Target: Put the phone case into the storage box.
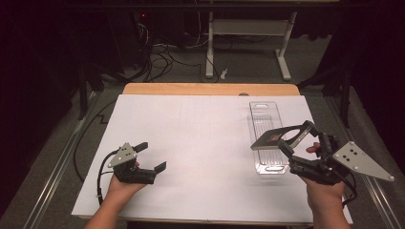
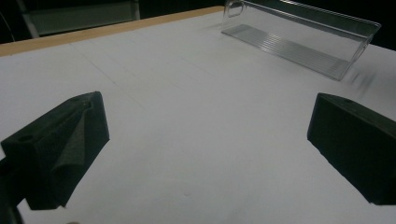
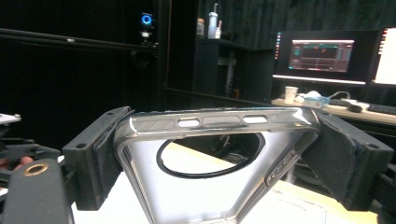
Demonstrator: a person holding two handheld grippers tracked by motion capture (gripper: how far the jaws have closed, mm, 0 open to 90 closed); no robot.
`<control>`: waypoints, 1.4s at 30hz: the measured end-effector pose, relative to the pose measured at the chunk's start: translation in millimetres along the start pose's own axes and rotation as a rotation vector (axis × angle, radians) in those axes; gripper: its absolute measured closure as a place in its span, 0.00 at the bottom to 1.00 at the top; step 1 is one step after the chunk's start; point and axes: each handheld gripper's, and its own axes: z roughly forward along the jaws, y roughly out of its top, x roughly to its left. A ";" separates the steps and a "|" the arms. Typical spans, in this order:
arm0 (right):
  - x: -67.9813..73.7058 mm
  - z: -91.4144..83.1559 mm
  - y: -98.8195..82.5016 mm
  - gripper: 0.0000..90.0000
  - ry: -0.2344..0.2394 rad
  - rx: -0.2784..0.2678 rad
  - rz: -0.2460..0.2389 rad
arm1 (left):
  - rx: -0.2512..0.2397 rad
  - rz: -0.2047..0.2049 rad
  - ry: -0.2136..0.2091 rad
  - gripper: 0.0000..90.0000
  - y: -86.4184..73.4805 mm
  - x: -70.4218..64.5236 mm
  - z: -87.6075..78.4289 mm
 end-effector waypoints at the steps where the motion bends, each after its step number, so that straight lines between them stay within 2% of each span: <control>1: -0.8 -0.4 -0.3 0.15 -0.005 0.001 0.004 | 0.000 0.000 0.001 0.00 0.1 0.1 -0.2; 10: -9.2 -2.7 -5.6 0.15 -0.071 0.017 0.004 | 0.004 0.001 -0.004 0.00 0.0 -0.4 0.5; 28: -21.0 -9.5 -8.3 0.15 -0.168 0.030 -0.001 | 0.013 0.006 -0.001 0.00 0.2 -0.9 1.1; 36: -19.6 -7.1 -9.0 0.15 -0.188 0.039 -0.014 | 0.011 0.010 -0.005 0.01 0.3 -1.8 1.5; 42: -13.3 3.2 -3.2 0.15 -0.208 0.048 -0.027 | 0.003 0.006 -0.006 0.01 0.7 -1.9 2.4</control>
